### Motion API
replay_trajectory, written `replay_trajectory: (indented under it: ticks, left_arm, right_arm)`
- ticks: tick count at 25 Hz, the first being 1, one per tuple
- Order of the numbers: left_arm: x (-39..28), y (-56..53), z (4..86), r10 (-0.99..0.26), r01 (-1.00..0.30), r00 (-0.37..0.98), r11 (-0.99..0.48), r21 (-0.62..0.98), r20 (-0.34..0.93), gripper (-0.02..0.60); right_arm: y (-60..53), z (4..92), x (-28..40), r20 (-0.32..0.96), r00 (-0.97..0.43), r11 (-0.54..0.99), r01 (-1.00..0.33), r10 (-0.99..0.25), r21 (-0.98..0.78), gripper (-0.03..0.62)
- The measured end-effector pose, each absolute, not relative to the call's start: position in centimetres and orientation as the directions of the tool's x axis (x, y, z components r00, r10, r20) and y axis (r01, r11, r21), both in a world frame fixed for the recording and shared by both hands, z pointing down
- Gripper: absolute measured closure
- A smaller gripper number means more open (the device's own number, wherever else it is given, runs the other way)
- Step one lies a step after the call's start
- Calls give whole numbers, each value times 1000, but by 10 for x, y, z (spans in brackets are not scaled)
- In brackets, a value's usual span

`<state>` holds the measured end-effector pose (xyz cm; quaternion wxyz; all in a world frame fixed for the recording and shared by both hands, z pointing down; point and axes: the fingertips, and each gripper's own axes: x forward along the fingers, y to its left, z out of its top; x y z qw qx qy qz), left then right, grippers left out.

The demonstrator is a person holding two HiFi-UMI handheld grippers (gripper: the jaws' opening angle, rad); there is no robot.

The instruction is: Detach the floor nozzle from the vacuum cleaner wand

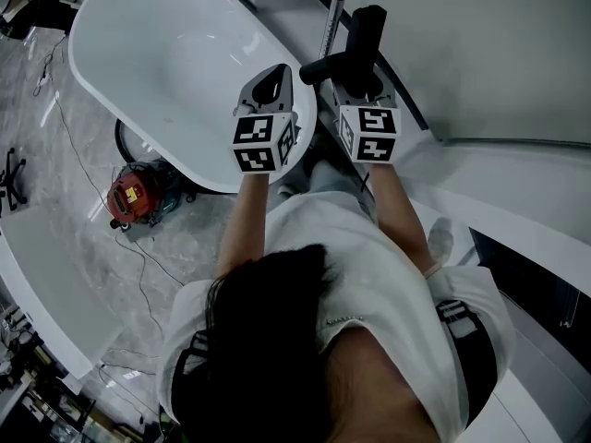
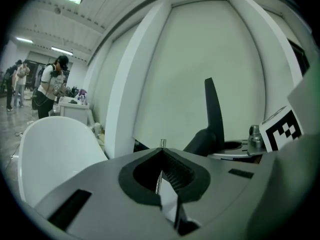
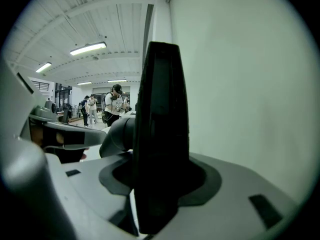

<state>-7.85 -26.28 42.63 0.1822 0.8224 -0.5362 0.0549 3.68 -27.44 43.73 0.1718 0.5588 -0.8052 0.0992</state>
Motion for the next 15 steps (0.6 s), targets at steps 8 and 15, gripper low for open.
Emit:
replay_trajectory:
  ticks: [8,15]
  left_arm:
    - [-82,-248,438,-858,-907,412,-355,227,306,577]
    - [-68,-248,439,-856,-904,420,-365,223,302,577]
  right_arm:
    - [-253,450,32,413,-308,355,-934,-857,41,370]
    - [-253,450,42,410,-295,348,-936,-863,59,370]
